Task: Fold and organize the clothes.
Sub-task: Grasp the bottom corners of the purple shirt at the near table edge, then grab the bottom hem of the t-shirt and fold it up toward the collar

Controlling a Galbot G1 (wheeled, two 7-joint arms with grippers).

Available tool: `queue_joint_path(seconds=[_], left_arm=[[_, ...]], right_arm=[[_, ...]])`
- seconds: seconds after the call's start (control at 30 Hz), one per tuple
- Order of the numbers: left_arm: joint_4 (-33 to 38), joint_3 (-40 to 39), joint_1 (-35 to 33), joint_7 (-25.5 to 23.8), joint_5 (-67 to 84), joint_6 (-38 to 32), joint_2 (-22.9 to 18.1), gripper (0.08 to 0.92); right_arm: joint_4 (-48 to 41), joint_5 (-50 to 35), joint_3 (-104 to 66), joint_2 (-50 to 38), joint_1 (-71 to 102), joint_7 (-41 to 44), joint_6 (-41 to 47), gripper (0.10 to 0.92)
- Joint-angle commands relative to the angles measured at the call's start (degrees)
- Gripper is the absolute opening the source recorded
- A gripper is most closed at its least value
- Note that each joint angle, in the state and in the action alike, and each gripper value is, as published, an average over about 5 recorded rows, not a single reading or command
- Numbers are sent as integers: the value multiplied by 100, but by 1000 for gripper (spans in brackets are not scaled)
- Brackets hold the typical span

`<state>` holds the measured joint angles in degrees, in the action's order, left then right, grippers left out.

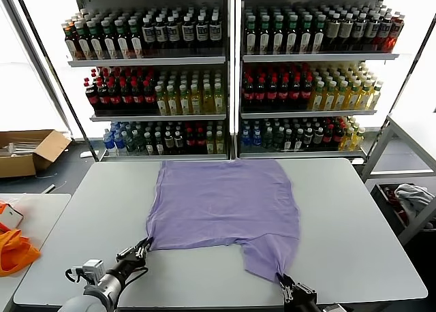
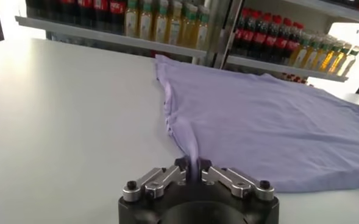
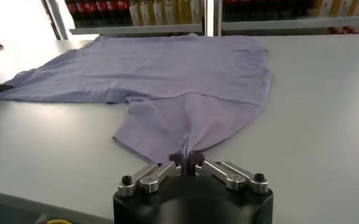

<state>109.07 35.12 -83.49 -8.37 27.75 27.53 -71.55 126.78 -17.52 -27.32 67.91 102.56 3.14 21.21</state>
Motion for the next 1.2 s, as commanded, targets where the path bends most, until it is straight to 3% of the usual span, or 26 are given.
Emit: queue_joint_path(seconds=[0.03, 0.5, 0.73, 1.2], left_arm=[[178, -11, -115, 36, -57, -69, -31, 104], [1432, 306, -860, 161, -270, 86, -91, 85], [1688, 428, -1033, 143, -208, 76, -15, 85], [756, 367, 313, 123, 450, 374, 607, 85]], right_arm=[[157, 3, -29, 5, 87, 69, -187, 108], [1147, -182, -622, -247, 1818, 353, -857, 108], [947, -551, -585, -87, 1240, 370, -1185, 108], [-326, -1477, -403, -184, -1867, -32, -828, 108]])
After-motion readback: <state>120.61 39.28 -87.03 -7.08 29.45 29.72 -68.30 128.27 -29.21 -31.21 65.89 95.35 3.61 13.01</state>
